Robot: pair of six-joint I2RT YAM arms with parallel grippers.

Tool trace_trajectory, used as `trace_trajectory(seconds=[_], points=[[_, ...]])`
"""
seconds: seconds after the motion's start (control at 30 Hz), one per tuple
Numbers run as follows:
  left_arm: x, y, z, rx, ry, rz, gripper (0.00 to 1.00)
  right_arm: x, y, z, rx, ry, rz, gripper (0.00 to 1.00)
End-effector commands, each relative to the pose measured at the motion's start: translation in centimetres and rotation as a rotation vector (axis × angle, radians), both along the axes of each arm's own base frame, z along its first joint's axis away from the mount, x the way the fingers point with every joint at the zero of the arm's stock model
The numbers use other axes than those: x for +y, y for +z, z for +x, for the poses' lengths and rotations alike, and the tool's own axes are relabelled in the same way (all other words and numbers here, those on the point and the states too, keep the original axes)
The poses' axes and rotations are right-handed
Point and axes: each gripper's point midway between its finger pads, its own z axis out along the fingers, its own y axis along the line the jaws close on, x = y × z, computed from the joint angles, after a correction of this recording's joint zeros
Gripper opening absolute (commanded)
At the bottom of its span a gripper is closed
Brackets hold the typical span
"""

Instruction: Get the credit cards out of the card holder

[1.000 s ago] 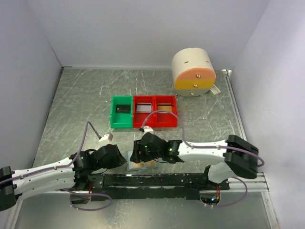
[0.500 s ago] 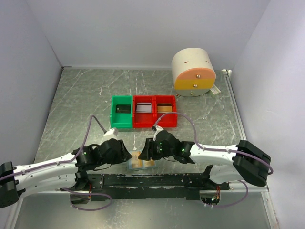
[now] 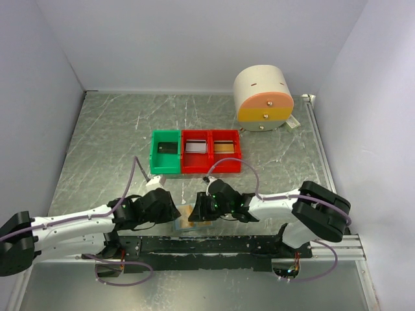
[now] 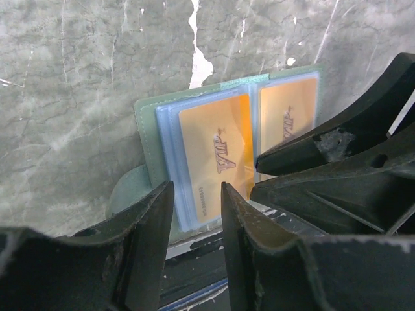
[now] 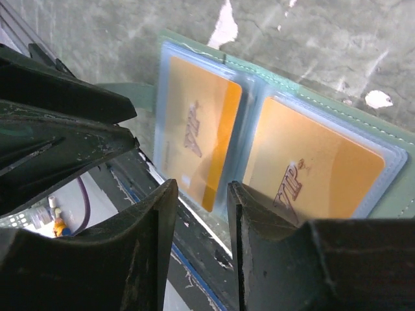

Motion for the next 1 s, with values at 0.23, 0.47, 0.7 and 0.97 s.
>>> trace_trajectory(seconds=[0.23, 0.47, 0.7, 0.97], points=[[-0.5, -1.9, -0.2, 0.027, -0.013, 0.023, 0.41, -0.5, -1.2, -0.3, 0.043, -0.026, 0.015, 0.34], [0.3, -2.5, 0.4, 0.055, 0.044, 0.132, 0.34, -0.6, -1.0, 0.0, 0.035, -0.041, 0.025, 0.34], [-0.6, -2.5, 0.4, 0.053, 0.067, 0.177, 0.34, -0.5, -1.3, 0.1, 0.040, -0.023, 0.012, 0.34], [-0.8, -3.1, 0.1, 0.067, 0.082, 0.243, 0.34, -0.7, -1.1, 0.1, 0.040, -0.026, 0.001, 0.34]])
